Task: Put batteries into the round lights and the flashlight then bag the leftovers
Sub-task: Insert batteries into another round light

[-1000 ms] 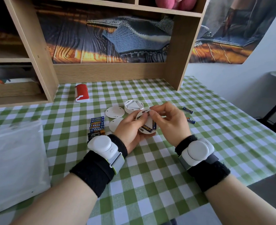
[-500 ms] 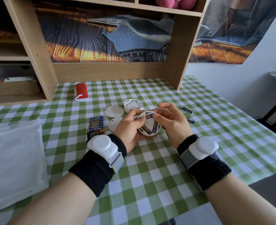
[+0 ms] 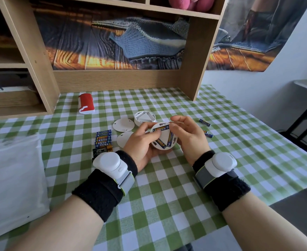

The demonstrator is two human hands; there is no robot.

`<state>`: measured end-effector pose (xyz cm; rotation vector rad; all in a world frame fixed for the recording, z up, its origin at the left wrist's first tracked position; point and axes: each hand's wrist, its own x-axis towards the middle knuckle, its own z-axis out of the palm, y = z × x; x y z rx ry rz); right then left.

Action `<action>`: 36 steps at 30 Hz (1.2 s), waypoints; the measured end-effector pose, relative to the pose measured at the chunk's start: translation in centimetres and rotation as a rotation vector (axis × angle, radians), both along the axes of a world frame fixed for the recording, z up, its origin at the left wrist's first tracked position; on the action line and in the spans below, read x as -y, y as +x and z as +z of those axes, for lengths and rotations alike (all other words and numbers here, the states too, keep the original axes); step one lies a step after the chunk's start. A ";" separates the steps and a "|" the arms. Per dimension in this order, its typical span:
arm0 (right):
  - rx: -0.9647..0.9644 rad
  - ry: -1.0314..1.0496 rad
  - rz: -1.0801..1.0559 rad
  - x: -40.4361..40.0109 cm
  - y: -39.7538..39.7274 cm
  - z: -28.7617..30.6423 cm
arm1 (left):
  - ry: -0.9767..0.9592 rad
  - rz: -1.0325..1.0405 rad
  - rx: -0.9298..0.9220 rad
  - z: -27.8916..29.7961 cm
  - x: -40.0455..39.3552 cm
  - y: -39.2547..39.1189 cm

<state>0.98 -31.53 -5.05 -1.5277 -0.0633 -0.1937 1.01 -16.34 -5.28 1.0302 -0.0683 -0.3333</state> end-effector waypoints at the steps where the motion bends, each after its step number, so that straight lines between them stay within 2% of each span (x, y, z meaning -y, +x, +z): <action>1: -0.020 0.041 0.003 0.0 0.0 0.1 | -0.023 0.006 -0.012 0.0 -0.1 0.0; 4: -0.055 0.039 -0.008 -0.2 -0.2 0.4 | -0.091 0.034 -0.060 0.1 -0.4 0.0; 7: -0.058 -0.129 -0.019 -0.9 -0.5 0.8 | -0.147 0.062 -0.105 0.9 -1.0 -0.6; 12: -0.051 -0.335 -0.045 -1.6 -0.4 1.5 | -0.120 0.068 -0.131 1.5 -2.2 -1.5; 21: 0.054 -0.620 0.040 -6.6 0.6 2.8 | -0.192 0.233 -0.127 3.2 -11.3 -3.0; 24: 0.064 -0.814 0.044 -8.1 0.9 2.2 | -0.178 0.269 -0.122 3.5 -13.4 -3.9; 26: 0.025 -0.996 0.065 -8.7 0.9 1.8 | -0.155 0.297 -0.128 3.4 -14.5 -4.5; 29: -0.026 -1.165 0.071 -9.2 0.9 1.3 | -0.148 0.316 -0.144 3.1 -15.7 -4.9; 33: -0.037 -1.257 0.067 -9.7 0.9 0.9 | -0.110 0.330 -0.134 3.1 -16.4 -4.9; 36: -0.056 -1.246 0.078 -9.8 1.0 1.0 | -0.109 0.330 -0.120 3.3 -16.4 -4.9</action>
